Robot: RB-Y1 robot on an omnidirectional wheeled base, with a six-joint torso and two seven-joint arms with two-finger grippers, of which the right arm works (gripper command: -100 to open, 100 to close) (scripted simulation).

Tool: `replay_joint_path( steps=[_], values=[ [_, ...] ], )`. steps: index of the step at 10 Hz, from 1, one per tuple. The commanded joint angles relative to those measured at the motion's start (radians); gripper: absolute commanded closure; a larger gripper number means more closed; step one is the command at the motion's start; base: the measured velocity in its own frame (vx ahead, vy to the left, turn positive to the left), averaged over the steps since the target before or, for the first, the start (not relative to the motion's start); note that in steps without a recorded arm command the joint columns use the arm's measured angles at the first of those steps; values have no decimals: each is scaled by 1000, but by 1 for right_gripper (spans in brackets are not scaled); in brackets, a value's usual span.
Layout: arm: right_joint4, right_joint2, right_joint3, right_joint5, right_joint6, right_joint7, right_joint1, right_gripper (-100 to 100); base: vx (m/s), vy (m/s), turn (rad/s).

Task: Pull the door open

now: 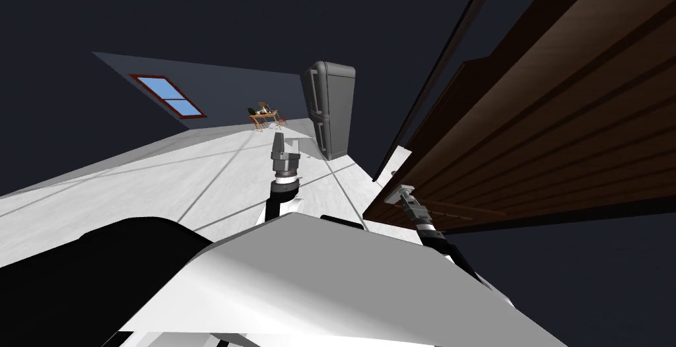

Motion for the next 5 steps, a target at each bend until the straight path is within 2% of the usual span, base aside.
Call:
replay_joint_path(
  steps=[1, 4, 5],
  values=[
    [3, -14, 13, 6, -20, -17, 3, 100, -202, -99, 170],
    [6, -35, 30, 14, -46, -39, 8, 100, -202, -68, 128],
    [8, -30, 27, 12, -36, -33, 5, 100, -77, -32, 32]
  ],
)
